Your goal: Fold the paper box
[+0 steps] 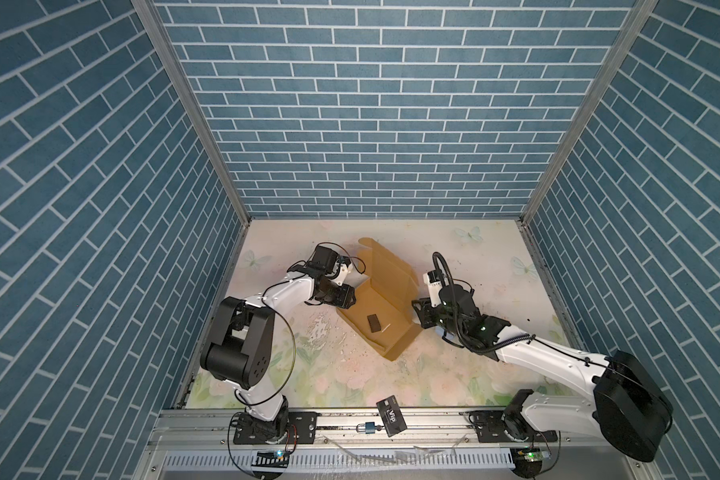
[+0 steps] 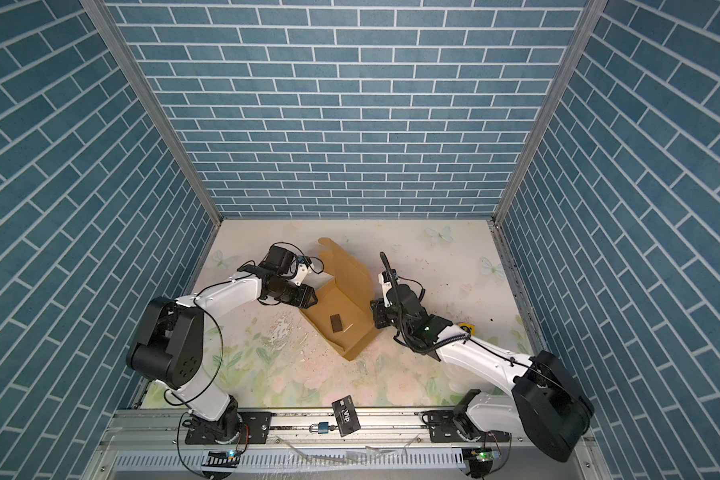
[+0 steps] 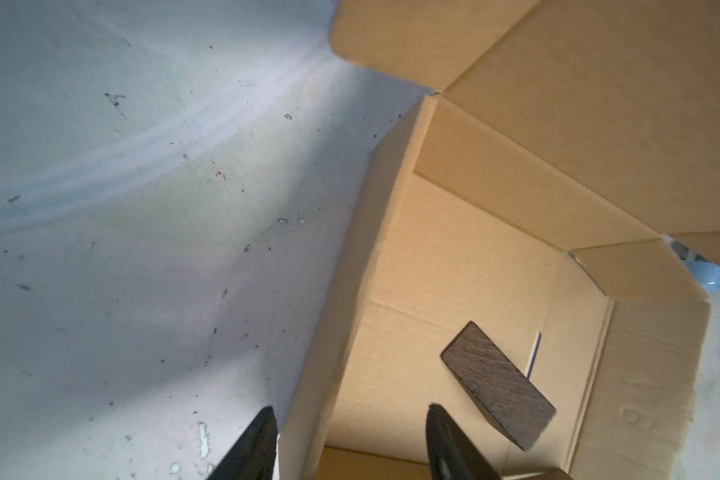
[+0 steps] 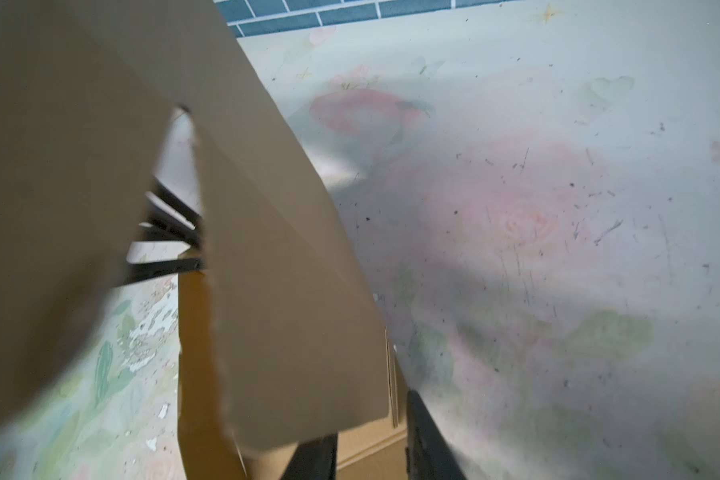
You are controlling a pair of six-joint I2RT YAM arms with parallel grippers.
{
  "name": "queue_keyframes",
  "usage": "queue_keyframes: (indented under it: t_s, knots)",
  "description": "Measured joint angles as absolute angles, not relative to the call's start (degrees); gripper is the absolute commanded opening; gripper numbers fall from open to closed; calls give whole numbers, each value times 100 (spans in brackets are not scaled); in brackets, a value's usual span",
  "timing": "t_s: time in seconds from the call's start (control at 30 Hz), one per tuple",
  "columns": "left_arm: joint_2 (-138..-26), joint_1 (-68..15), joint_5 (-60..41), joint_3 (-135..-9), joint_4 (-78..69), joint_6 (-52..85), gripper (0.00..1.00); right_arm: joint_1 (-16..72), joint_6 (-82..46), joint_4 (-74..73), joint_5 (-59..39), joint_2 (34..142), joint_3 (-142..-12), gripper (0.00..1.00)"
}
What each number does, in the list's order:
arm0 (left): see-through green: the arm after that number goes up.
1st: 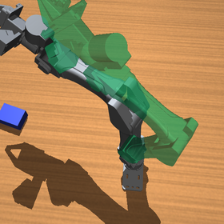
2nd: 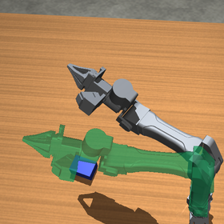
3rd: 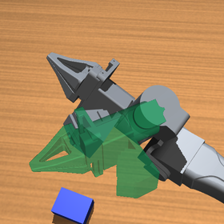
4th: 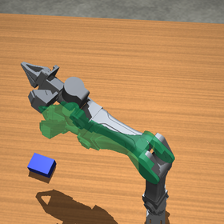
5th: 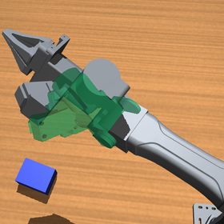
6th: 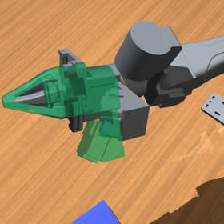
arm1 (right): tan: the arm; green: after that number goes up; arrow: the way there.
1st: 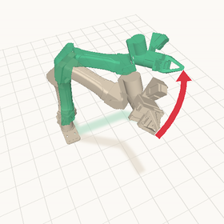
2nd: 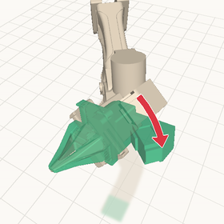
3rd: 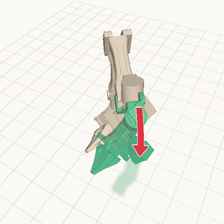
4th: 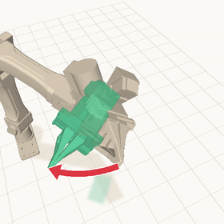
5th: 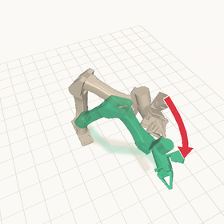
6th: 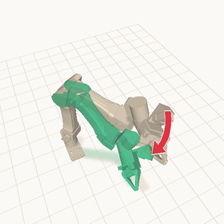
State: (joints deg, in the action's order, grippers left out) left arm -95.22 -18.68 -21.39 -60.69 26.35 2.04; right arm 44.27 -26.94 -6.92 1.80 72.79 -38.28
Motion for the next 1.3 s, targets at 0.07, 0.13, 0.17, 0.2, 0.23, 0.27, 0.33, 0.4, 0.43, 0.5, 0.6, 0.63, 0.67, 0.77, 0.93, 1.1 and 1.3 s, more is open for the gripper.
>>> queue_keyframes:
  t_s: [0.07,0.13,0.17,0.2,0.23,0.27,0.33,0.4,0.43,0.5,0.6,0.63,0.67,0.77,0.93,1.1,1.3]
  knots:
    - [-9435,-1868,-2237,-6001,2602,231,60,4230,-2648,-666,-19,7544,-4139,27]
    - [-9391,-1868,-2300,-5937,2596,270,60,4005,-2563,-631,-261,7850,-4475,27]
    - [-9382,-1868,-2320,-5913,2593,301,60,3889,-2536,-624,-357,7985,-4615,27]
    - [-9376,-1868,-2333,-5889,2580,342,60,3765,-2504,-613,-464,8112,-4740,27]
    - [-9369,-1868,-2346,-5852,2541,395,60,3629,-2469,-607,-585,8235,-4858,27]
    - [-9362,-1868,-2359,-5800,2491,458,60,3518,-2412,-607,-692,8348,-4958,27]
    - [-9360,-1868,-2394,-5697,2412,578,60,3323,-2346,-604,-888,8549,-5137,27]
    - [-9356,-1868,-2447,-5605,2377,711,59,3148,-2292,-598,-1096,8759,-5323,28]
    - [-9347,-1868,-2480,-5555,2335,788,59,3070,-2259,-596,-1205,8873,-5435,29]
    - [-9308,-1868,-2545,-5439,2193,943,57,2961,-2196,-589,-1404,9076,-5653,32]
    - [-9214,-1868,-2606,-5218,1920,1188,56,2845,-2088,-471,-1621,9365,-6040,35]
    - [-9188,-1870,-2604,-5181,1874,1253,56,2814,-2064,-443,-1667,9413,-6125,37]
    - [-9157,-1872,-2582,-5168,1846,1310,56,2797,-2060,-440,-1691,9417,-6139,39]
    - [-9000,-1872,-2510,-5103,1702,1411,56,2757,-2078,-469,-1719,9218,-5887,43]
    - [-8801,-1861,-2523,-5054,1505,1459,56,2733,-2145,-440,-1745,8624,-5155,46]
    - [-8799,-1850,-2580,-5054,1323,1538,56,2696,-2320,-554,-1796,8167,-4523,42]
    - [-9035,-1846,-2578,-5129,1236,1837,48,2418,-2681,-784,-1942,8176,-4191,24]
